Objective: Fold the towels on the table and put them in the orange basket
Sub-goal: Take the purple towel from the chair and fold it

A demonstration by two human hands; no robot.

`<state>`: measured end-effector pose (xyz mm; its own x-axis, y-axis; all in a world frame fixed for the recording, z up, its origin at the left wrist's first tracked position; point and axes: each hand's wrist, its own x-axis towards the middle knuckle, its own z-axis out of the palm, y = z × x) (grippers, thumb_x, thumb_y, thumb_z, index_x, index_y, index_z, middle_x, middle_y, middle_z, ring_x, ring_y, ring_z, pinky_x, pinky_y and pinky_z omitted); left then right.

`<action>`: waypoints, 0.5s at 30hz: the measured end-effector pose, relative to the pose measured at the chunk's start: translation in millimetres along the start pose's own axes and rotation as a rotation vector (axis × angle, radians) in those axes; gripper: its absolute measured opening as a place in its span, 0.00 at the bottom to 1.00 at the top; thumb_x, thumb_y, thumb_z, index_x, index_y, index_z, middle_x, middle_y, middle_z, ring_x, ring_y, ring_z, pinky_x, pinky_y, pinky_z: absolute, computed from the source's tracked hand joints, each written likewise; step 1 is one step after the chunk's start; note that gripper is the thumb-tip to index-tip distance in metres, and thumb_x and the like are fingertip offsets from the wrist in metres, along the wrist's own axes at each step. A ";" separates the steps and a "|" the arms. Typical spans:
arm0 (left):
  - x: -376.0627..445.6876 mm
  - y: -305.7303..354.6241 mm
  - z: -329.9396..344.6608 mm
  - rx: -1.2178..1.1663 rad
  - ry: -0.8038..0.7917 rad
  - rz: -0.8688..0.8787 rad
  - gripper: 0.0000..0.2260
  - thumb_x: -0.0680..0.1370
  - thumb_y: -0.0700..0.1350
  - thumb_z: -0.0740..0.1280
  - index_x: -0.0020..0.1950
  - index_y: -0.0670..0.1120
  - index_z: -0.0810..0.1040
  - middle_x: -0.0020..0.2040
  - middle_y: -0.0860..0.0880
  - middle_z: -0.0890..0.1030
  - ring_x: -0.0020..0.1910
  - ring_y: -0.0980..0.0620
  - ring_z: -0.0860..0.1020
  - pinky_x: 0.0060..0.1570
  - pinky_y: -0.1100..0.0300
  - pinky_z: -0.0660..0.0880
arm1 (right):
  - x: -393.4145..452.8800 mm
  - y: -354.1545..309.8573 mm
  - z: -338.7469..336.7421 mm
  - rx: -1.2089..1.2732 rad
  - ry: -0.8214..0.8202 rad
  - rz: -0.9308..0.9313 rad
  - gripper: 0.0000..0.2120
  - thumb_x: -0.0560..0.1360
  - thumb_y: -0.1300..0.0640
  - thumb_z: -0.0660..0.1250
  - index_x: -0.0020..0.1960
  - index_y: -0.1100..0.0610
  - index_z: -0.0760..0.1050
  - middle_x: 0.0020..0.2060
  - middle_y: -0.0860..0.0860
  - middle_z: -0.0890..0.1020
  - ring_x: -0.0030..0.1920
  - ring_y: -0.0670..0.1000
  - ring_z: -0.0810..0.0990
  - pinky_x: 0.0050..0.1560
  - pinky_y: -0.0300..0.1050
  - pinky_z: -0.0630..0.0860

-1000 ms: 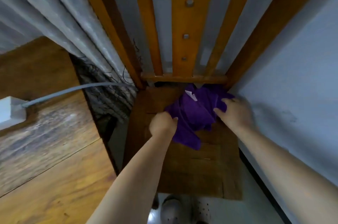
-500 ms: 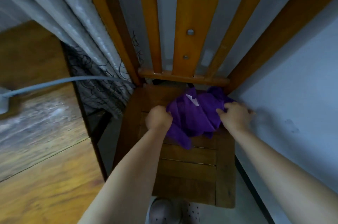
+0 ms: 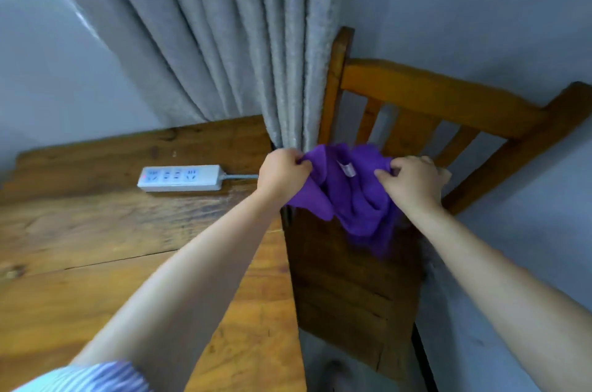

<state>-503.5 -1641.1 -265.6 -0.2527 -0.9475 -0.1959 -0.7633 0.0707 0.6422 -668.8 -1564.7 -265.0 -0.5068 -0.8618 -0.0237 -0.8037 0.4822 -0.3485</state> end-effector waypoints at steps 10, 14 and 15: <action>-92.2 -95.6 -208.2 -0.176 0.508 -0.010 0.06 0.75 0.40 0.61 0.38 0.42 0.72 0.32 0.50 0.70 0.40 0.49 0.69 0.37 0.58 0.62 | -75.7 -239.3 -58.1 0.250 0.140 -0.435 0.24 0.73 0.53 0.65 0.25 0.54 0.57 0.32 0.52 0.71 0.50 0.60 0.76 0.44 0.43 0.55; -141.4 -172.6 -280.0 -0.147 0.661 -0.007 0.07 0.76 0.40 0.61 0.40 0.40 0.75 0.36 0.48 0.72 0.41 0.50 0.69 0.40 0.61 0.62 | -129.4 -333.0 -37.5 0.379 0.081 -0.509 0.14 0.73 0.55 0.66 0.29 0.53 0.70 0.32 0.55 0.77 0.51 0.60 0.77 0.49 0.45 0.62; -157.0 -197.4 -299.3 -0.123 0.708 -0.014 0.08 0.76 0.41 0.61 0.42 0.38 0.77 0.39 0.46 0.72 0.42 0.50 0.69 0.42 0.60 0.64 | -145.9 -357.9 -27.4 0.428 0.075 -0.530 0.07 0.73 0.57 0.66 0.36 0.56 0.77 0.38 0.57 0.81 0.52 0.59 0.77 0.54 0.47 0.66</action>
<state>-135.1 -1599.6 -139.7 0.2348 -0.9259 0.2960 -0.6808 0.0607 0.7299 -315.7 -1607.3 -111.1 -0.1114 -0.9435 0.3122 -0.7632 -0.1200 -0.6350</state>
